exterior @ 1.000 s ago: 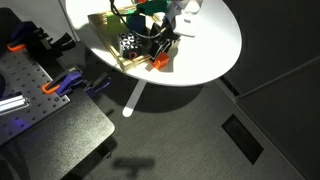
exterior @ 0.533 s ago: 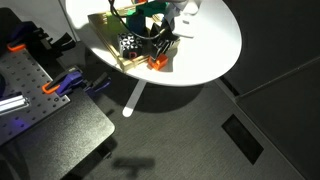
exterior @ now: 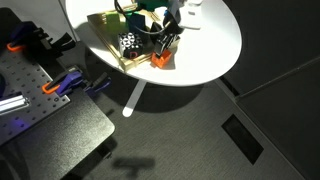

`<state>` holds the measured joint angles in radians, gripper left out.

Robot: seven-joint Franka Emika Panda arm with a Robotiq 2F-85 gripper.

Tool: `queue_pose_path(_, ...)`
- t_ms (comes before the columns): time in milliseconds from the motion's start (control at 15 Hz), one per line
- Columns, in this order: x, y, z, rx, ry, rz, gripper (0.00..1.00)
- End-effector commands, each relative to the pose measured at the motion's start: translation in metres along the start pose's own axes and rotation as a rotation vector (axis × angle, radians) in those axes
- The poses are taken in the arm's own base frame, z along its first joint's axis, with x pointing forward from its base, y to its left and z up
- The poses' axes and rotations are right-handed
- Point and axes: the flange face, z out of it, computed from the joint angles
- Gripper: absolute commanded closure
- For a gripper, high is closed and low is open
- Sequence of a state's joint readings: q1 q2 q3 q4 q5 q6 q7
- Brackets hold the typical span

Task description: Pick up the orange block on the right of the table and place it in the wooden tray

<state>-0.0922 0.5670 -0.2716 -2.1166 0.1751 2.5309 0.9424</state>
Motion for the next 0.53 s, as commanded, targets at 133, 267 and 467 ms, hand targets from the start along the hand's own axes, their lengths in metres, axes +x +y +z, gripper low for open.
queue_pose_path(133, -0.016, 0.010, -0.052, 0.045, 0.039, -0.212, 0.72)
queue_pose_path(267, -0.025, 0.011, -0.066, 0.061, 0.059, -0.316, 0.72)
queue_pose_path(467, -0.044, 0.008, -0.081, 0.078, 0.080, -0.464, 0.72)
